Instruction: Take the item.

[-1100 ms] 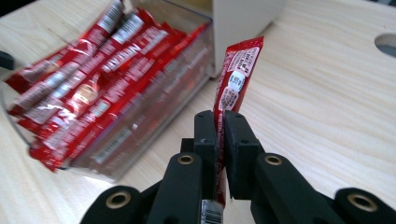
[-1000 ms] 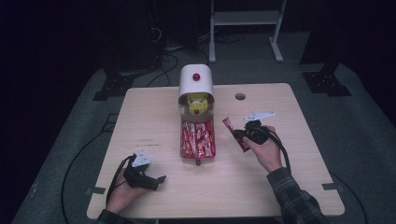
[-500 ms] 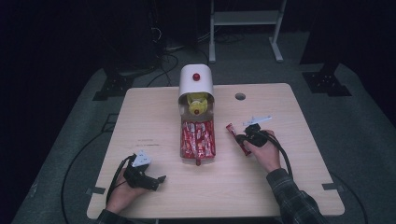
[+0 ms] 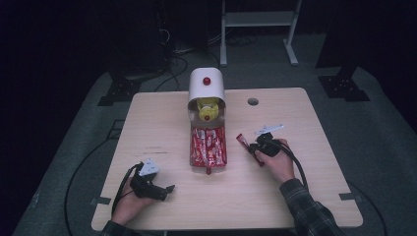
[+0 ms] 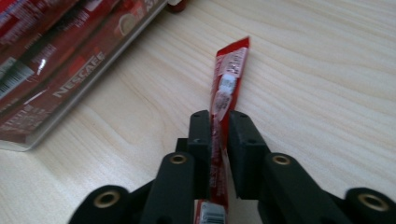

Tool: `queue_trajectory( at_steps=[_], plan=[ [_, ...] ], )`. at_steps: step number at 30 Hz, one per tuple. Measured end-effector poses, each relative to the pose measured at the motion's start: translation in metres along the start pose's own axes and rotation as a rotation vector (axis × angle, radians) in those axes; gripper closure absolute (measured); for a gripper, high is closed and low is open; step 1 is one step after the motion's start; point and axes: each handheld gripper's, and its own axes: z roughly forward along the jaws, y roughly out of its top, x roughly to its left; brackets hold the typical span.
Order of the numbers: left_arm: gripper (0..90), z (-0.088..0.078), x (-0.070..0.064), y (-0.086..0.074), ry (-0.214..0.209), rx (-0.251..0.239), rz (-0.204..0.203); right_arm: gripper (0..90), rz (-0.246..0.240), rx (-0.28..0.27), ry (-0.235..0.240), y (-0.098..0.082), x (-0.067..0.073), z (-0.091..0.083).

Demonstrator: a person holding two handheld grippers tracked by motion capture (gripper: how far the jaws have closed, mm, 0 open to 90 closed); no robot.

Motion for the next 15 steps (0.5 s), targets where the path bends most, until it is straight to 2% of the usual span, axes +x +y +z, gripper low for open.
queue_trajectory(
  at_steps=[5,8,11,15],
  plan=[
    [0.0,0.0,0.0,0.0,0.0,0.0,0.0,68.9,-0.002,-0.016,0.002,0.001,0.0,-0.005],
    [0.0,0.0,0.0,0.0,0.0,-0.001,0.0,59.3,0.0,-0.038,0.011,0.002,0.0,-0.011],
    [0.0,0.0,0.0,0.0,0.0,0.0,0.0,54.8,0.001,-0.044,0.015,0.003,0.0,-0.015],
    [0.0,0.0,0.0,0.0,0.0,0.0,0.0,48.5,-0.019,-0.068,0.028,0.001,0.001,-0.025]
  ],
)
